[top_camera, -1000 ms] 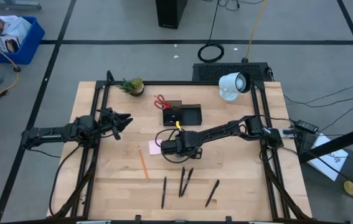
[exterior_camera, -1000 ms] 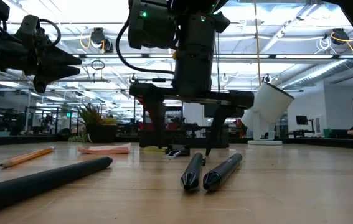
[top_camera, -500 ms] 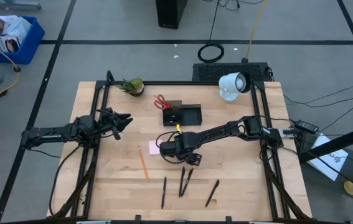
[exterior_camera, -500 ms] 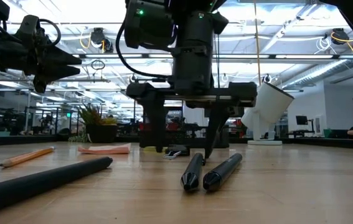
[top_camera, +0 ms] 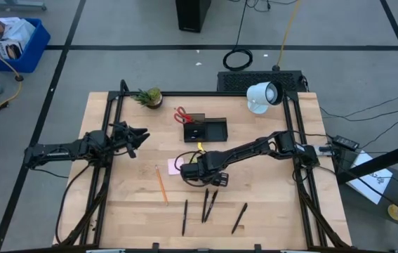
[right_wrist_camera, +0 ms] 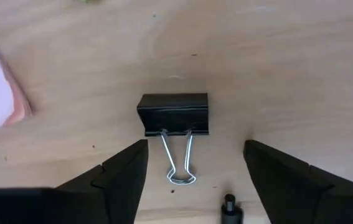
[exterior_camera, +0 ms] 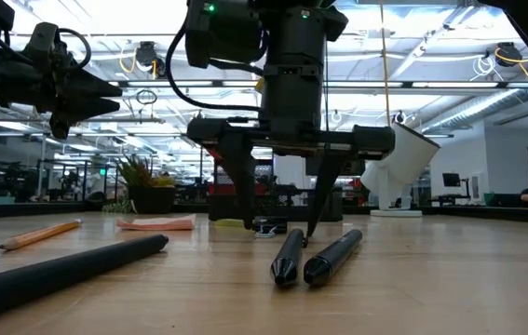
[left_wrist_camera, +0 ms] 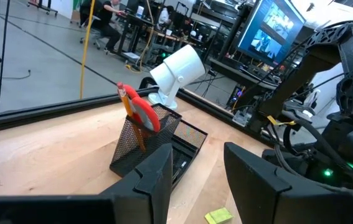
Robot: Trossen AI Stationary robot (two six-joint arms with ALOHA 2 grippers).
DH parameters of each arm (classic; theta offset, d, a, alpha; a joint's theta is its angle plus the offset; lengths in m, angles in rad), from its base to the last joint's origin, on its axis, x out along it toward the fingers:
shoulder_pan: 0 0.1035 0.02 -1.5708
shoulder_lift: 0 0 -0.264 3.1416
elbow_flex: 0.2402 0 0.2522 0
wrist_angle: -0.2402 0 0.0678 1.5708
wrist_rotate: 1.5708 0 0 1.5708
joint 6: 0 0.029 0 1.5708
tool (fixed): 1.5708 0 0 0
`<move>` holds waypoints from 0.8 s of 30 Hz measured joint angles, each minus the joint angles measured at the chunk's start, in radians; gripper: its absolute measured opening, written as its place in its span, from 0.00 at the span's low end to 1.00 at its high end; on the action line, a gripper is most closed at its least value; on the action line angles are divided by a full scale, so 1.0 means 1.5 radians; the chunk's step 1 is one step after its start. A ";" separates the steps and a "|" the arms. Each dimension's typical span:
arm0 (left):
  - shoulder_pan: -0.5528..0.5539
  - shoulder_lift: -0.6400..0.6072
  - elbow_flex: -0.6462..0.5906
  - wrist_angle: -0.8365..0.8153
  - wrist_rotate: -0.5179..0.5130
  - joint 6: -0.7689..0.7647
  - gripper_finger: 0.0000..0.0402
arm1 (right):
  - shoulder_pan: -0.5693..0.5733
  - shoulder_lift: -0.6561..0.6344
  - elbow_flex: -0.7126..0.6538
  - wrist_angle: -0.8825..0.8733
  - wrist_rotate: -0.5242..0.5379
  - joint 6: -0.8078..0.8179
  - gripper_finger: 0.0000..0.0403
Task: Pick and place office supplies into organizer
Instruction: Put the binder clip into the mesh organizer
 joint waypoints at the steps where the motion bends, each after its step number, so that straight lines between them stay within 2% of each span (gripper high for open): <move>1: 0.000 0.000 0.000 0.000 0.000 0.000 0.37 | -0.001 0.000 0.000 -0.001 0.005 -0.022 0.65; 4: 0.000 0.000 0.000 0.000 0.000 0.000 0.37 | -0.002 0.000 0.000 -0.002 0.026 -0.038 0.66; 8: 0.000 0.000 0.000 0.000 0.000 0.000 0.37 | -0.011 0.000 -0.001 0.001 0.029 0.017 0.69; 14: 0.000 0.000 0.000 0.000 0.000 0.000 0.37 | -0.017 0.000 -0.006 -0.001 0.034 0.002 0.71; 18: 0.000 0.000 0.000 0.000 0.000 0.000 0.37 | -0.017 0.000 -0.006 0.002 0.035 -0.018 0.67; 24: 0.000 0.000 0.000 0.000 0.000 0.000 0.37 | -0.017 -0.002 -0.006 0.010 0.034 -0.026 0.56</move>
